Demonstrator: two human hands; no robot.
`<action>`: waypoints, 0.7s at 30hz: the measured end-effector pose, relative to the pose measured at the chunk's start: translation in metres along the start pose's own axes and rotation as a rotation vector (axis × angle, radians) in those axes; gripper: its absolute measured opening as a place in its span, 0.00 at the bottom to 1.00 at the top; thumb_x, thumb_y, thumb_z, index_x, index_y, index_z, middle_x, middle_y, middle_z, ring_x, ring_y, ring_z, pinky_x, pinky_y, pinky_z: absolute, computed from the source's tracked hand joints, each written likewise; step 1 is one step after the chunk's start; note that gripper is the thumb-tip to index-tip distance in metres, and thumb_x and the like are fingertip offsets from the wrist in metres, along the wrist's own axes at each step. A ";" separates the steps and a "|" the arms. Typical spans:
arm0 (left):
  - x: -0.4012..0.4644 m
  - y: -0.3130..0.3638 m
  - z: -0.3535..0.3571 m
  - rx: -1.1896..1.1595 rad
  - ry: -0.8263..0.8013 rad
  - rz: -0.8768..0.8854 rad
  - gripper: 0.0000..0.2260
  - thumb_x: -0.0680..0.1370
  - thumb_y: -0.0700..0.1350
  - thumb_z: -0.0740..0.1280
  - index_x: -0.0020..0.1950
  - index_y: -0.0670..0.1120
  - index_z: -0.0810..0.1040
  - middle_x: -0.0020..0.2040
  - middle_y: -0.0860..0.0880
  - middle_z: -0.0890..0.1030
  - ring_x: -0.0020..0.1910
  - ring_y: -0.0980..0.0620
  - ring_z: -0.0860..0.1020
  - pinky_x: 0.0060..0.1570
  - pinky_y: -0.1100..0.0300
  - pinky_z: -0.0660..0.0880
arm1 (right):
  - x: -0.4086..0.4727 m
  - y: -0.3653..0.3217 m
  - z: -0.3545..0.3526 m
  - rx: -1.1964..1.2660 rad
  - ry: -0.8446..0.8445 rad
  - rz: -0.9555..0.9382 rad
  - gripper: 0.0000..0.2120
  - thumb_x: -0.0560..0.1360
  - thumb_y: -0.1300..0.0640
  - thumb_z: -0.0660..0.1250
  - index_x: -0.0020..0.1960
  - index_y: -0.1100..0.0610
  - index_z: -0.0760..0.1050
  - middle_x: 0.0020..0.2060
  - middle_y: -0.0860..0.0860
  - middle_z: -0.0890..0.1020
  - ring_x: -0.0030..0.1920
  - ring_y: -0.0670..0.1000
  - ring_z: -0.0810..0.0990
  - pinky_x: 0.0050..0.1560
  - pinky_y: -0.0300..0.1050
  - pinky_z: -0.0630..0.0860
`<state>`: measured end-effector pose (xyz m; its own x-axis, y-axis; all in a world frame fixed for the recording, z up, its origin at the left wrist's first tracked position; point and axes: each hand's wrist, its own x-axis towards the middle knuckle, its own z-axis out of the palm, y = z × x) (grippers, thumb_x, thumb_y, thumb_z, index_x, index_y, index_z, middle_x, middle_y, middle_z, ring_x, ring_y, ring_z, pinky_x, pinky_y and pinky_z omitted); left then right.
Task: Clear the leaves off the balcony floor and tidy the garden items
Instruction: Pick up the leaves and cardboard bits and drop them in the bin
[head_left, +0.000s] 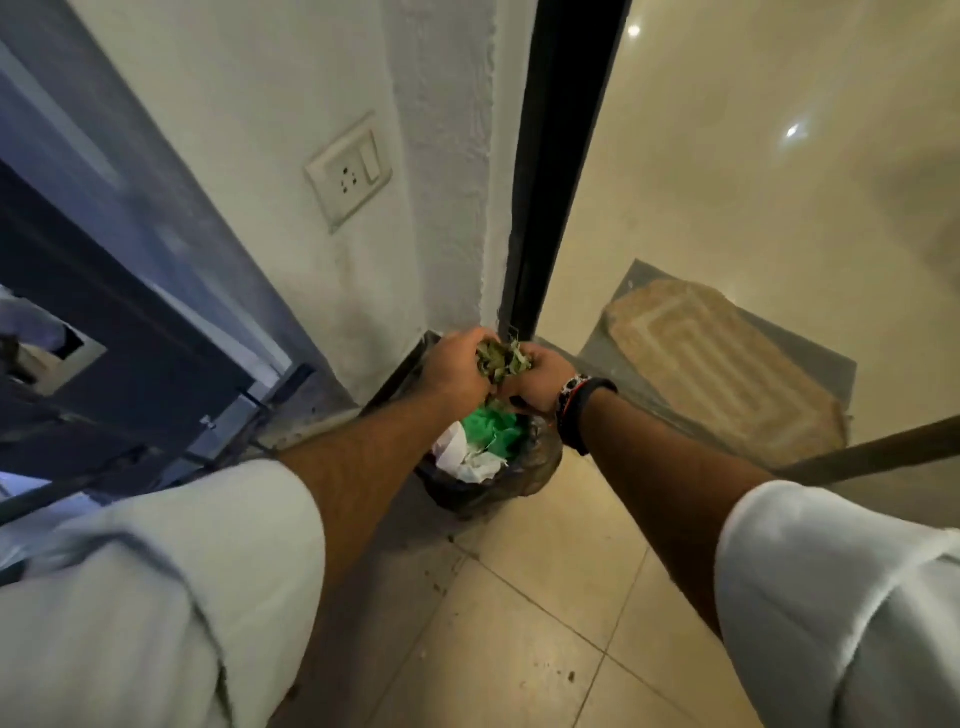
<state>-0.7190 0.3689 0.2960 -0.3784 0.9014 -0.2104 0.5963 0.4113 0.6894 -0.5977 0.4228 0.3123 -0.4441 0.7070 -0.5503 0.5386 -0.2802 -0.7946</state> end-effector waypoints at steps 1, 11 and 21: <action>0.004 -0.007 0.003 0.013 -0.006 0.003 0.21 0.70 0.36 0.72 0.62 0.46 0.79 0.59 0.42 0.79 0.57 0.44 0.78 0.55 0.59 0.73 | 0.007 0.004 0.004 0.012 0.011 0.003 0.16 0.69 0.72 0.70 0.49 0.54 0.76 0.38 0.53 0.79 0.36 0.52 0.78 0.48 0.55 0.80; 0.017 -0.030 -0.014 0.034 -0.070 -0.096 0.19 0.74 0.31 0.67 0.63 0.45 0.78 0.62 0.44 0.80 0.60 0.45 0.77 0.59 0.60 0.73 | 0.040 -0.002 0.009 0.047 0.108 0.063 0.21 0.74 0.71 0.60 0.63 0.55 0.74 0.54 0.53 0.77 0.54 0.58 0.79 0.51 0.56 0.81; -0.056 -0.030 0.009 -0.253 -0.029 -0.301 0.09 0.79 0.41 0.66 0.58 0.46 0.81 0.60 0.47 0.81 0.57 0.48 0.79 0.59 0.56 0.76 | -0.039 0.067 0.010 0.402 0.206 0.179 0.13 0.74 0.67 0.62 0.51 0.52 0.78 0.50 0.56 0.81 0.49 0.56 0.80 0.45 0.48 0.80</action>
<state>-0.7101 0.3075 0.2807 -0.4878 0.7505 -0.4459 0.2670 0.6146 0.7423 -0.5513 0.3698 0.2779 -0.1972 0.7274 -0.6573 0.2566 -0.6087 -0.7507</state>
